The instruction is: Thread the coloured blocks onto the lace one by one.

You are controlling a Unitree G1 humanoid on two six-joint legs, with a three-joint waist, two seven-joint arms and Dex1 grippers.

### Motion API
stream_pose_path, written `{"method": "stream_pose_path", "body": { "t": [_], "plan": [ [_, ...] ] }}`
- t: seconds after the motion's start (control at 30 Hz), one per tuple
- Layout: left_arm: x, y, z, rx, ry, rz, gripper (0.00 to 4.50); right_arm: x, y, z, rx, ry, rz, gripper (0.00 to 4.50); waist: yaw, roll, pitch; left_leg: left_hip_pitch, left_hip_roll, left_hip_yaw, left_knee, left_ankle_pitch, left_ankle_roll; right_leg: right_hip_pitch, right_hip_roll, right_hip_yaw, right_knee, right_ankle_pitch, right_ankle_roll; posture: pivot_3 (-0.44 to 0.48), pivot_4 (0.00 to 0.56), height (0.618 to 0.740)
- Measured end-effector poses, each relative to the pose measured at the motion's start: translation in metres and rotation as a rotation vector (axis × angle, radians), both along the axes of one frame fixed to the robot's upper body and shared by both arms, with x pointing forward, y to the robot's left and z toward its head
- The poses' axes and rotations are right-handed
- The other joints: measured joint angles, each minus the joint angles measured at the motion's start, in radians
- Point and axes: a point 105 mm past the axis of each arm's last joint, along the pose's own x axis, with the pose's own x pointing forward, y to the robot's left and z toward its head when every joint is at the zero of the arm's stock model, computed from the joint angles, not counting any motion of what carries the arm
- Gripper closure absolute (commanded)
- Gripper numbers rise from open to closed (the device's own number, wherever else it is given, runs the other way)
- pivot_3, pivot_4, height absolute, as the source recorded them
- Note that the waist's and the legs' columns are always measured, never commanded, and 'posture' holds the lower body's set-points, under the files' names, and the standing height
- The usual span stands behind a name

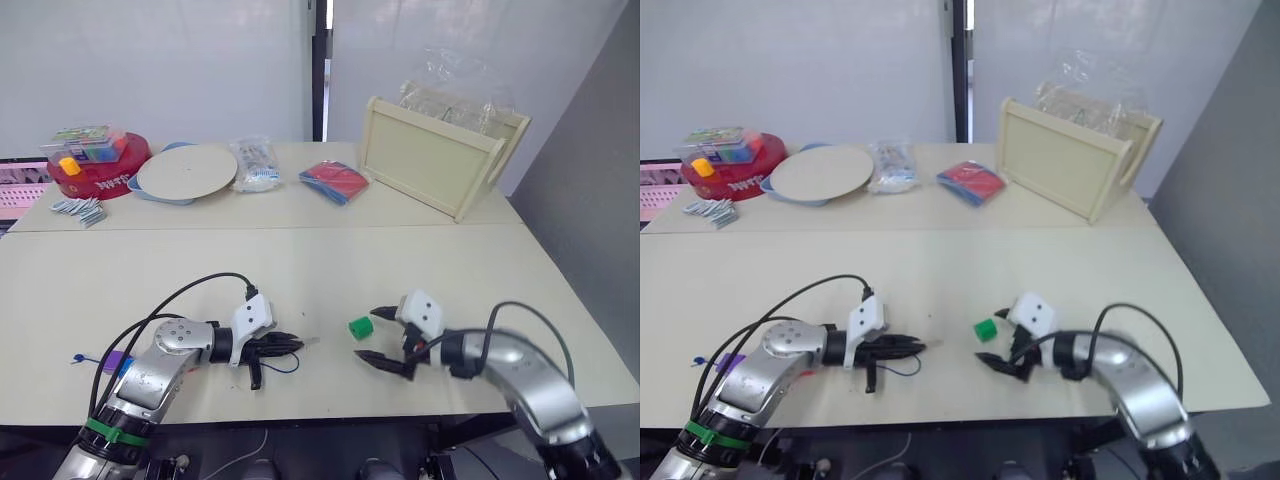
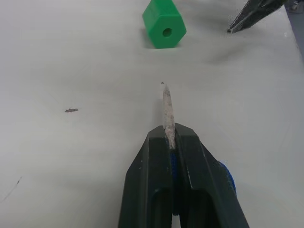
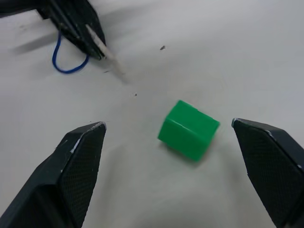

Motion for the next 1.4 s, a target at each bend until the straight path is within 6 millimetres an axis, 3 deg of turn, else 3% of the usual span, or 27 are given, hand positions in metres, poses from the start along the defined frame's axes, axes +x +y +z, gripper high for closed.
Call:
{"method": "stream_pose_path", "body": {
  "t": [0.07,0.2,0.47,0.57,0.8,1.4],
  "plan": [
    [0.000,0.001,0.000,0.002,0.000,0.003,4.50,0.008,0.002,0.004,-0.028,0.001,0.092,0.02,0.000,0.000,0.000,0.000,0.001,0.000,0.000,0.000,0.000,0.000,0.001,0.000,-0.001,0.000,0.000,0.000,0.150,0.740],
    [-0.003,0.000,0.002,0.004,-0.010,-0.004,4.50,0.024,0.004,-0.007,-0.160,0.017,0.263,0.02,0.001,0.000,0.000,-0.001,0.000,0.000,0.002,0.000,0.000,0.000,0.000,0.000,-0.002,0.000,0.000,0.000,0.150,0.740],
    [-0.008,-0.003,0.005,0.003,-0.028,-0.002,4.50,0.039,0.009,-0.011,-0.202,-0.017,0.424,0.02,0.003,0.000,0.000,-0.002,0.000,0.000,0.004,0.000,0.000,0.000,0.000,0.000,-0.002,0.000,0.000,0.000,0.150,0.740],
    [-0.009,-0.005,0.007,0.001,-0.038,-0.001,4.50,0.037,0.006,-0.023,-0.211,0.008,0.456,0.81,0.004,0.000,0.000,-0.003,0.000,0.000,0.005,0.000,0.000,0.000,-0.001,0.000,-0.001,0.000,0.000,0.000,0.150,0.740],
    [-0.011,-0.011,0.009,-0.015,-0.038,-0.002,4.50,0.037,0.003,-0.026,-0.214,0.003,0.453,3.19,0.004,0.000,0.000,0.002,0.000,0.000,0.006,0.000,0.000,0.005,0.000,0.000,-0.001,0.000,0.000,0.000,0.150,0.740],
    [-0.004,-0.031,0.010,-0.055,-0.013,-0.044,4.50,0.018,0.010,-0.030,-0.142,0.050,0.302,3.24,0.003,0.000,0.000,0.006,0.001,0.000,0.005,-0.002,0.004,0.011,0.000,-0.001,-0.004,0.000,0.000,0.000,0.150,0.740]
  ]
}}
